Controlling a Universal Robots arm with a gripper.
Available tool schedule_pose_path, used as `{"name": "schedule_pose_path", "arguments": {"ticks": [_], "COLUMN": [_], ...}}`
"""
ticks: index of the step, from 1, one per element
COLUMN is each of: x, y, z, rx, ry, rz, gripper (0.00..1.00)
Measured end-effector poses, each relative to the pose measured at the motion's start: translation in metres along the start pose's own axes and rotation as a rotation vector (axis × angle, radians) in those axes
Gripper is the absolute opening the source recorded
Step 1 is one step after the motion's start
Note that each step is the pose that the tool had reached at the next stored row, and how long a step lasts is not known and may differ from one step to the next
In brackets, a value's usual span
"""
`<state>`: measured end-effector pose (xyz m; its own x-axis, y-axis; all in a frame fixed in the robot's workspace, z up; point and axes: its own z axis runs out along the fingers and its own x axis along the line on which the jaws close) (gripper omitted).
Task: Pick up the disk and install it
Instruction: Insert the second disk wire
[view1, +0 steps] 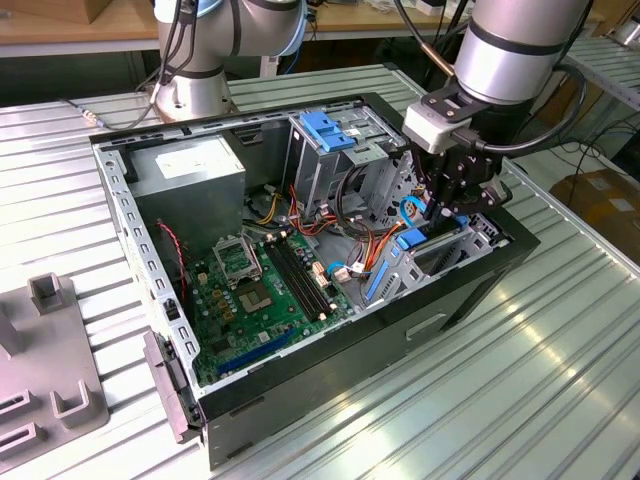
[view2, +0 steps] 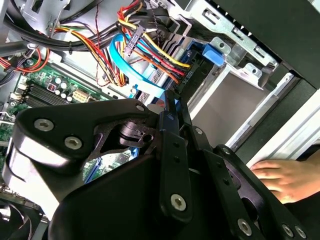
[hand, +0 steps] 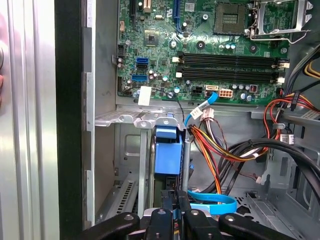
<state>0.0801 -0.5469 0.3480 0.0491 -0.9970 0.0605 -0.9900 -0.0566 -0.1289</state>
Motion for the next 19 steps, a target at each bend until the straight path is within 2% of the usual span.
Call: {"name": "schedule_pose_path", "arguments": {"ticks": [4, 8, 11, 14, 17, 19], "x": [0.0000, -0.0002, -0.0002, -0.0001, 0.0003, 0.0004], "y": [-0.0007, 0.0000, -0.0001, -0.0004, -0.0012, -0.0012], "z": [0.0009, 0.0064, 0.0065, 0.0045, -0.0017, -0.0028], "rx": [-0.0001, -0.0002, -0.0001, 0.0003, 0.0002, 0.0003], "ry": [-0.0002, 0.0000, -0.0002, -0.0046, -0.0050, -0.0064], "rz": [0.000, 0.001, 0.001, 0.001, 0.002, 0.002], "gripper": [0.16, 0.16, 0.16, 0.16, 0.16, 0.16]}}
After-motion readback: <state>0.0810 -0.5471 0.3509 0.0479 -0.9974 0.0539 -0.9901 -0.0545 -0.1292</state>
